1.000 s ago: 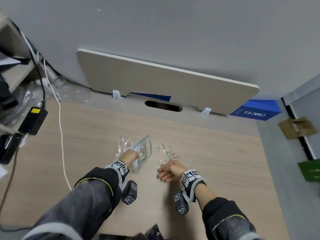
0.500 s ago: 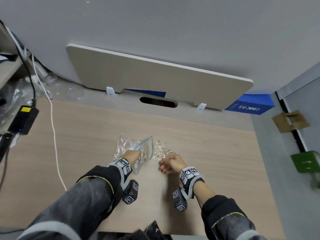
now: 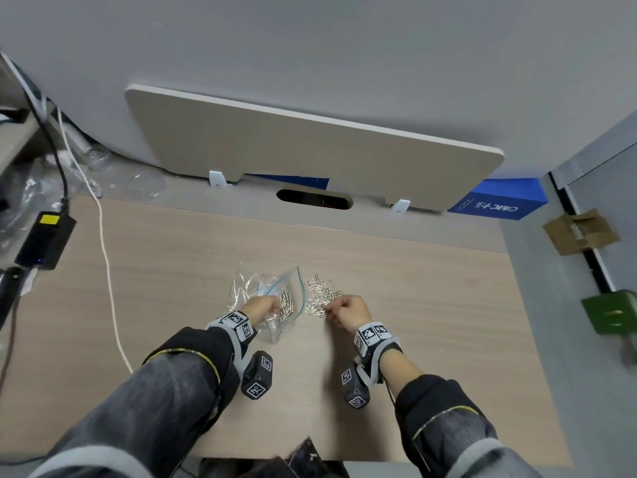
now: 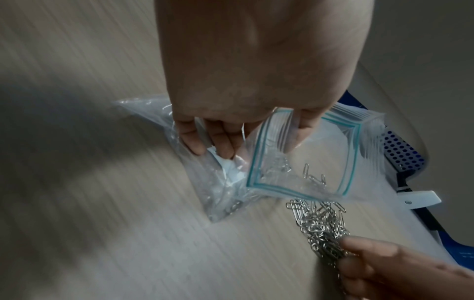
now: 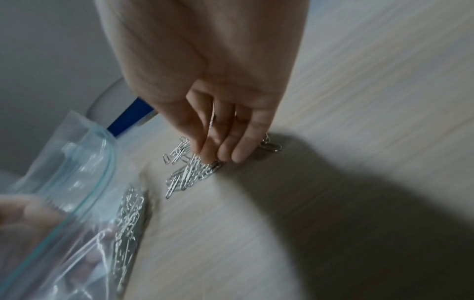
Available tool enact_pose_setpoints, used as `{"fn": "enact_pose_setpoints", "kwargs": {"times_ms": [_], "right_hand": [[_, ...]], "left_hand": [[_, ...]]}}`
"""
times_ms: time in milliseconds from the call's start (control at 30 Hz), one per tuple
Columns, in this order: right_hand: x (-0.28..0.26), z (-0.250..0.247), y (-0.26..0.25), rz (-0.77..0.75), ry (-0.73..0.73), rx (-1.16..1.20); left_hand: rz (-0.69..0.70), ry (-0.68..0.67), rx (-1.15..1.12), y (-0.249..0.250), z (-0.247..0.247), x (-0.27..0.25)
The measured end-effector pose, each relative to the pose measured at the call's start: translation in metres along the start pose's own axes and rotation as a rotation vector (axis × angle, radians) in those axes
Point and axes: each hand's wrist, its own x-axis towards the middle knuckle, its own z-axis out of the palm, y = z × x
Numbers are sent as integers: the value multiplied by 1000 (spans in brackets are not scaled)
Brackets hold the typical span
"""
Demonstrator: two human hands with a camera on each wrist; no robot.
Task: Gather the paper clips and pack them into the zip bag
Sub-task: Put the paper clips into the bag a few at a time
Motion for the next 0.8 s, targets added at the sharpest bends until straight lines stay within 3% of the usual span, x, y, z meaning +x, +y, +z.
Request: {"fn": "enact_pose_setpoints", "kwargs": {"times_ms": [133,267,533,800], "right_hand": [[-7,-21,4,68,311,-108],[-7,-13,3,214,264,-135],[-5,24,-22,101,251,-377],[-2,24,-21,-46,232,-476]], "left_hand": [[-1,14,9,1,1,-2],[-21,31,21,1,2,0],[-49,6,34,-4,2,13],[-46,16,41,4,3,3]]}}
